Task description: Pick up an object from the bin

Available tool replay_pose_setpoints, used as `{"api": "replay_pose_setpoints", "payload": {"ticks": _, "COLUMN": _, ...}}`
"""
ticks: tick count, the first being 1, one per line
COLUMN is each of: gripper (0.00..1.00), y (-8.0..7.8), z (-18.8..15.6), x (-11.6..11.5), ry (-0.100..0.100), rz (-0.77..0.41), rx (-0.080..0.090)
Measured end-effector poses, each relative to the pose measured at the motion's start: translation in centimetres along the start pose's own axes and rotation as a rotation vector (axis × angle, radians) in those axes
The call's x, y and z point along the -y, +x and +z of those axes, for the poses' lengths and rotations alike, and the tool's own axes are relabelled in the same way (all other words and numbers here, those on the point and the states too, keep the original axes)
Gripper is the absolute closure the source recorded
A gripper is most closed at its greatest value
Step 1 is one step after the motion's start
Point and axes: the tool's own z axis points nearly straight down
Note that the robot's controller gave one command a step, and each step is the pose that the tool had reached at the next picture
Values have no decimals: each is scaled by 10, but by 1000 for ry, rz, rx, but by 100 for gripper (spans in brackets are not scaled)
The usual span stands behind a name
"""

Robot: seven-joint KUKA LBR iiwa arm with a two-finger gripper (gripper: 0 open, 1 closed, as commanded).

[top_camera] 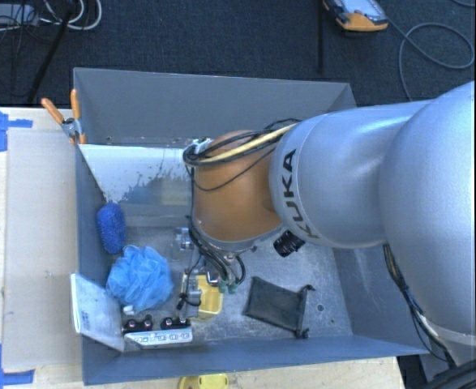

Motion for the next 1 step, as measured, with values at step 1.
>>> {"api": "replay_pose_setpoints", "payload": {"ticks": 1, "gripper": 0, "y": -2, "z": -5, "x": 1, "ry": -1, "rz": 4, "rx": 7}}
